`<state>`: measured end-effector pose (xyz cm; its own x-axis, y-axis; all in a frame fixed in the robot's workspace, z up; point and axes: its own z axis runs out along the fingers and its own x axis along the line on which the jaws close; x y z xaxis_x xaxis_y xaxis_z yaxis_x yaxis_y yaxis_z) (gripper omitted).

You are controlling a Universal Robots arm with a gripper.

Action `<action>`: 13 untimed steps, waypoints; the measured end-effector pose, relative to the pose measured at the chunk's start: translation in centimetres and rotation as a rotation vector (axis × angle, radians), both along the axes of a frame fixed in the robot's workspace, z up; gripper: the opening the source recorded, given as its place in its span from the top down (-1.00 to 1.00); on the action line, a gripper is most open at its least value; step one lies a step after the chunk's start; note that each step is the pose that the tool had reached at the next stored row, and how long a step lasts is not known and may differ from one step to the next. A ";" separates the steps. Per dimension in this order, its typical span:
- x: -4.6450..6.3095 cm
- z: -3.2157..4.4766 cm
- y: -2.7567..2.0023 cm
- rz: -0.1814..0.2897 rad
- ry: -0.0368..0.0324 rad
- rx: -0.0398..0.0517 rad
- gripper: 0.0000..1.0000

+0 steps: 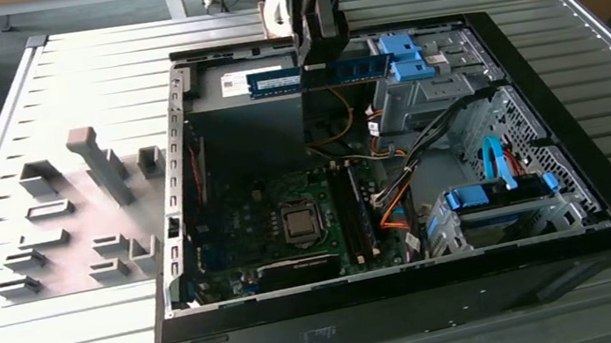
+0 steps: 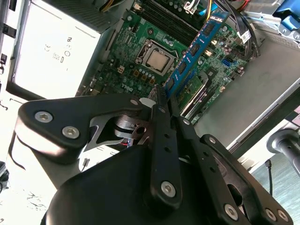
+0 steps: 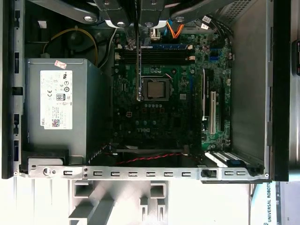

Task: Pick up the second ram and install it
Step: 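Insert the second ram into the second slot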

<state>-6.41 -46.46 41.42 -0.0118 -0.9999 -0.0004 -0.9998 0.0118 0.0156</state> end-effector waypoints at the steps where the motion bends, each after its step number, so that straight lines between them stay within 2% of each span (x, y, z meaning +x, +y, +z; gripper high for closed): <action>1: 0.0 0.00 0.00 -0.003 0.0000 0.0000 0.73; 3: 0.0 -0.04 0.00 -0.015 0.0001 -0.0001 0.73; 6: 0.0 -0.15 0.00 -0.066 0.0000 -0.0001 0.73; 13: 0.0 -0.19 0.00 -0.069 0.0000 -0.0001 0.73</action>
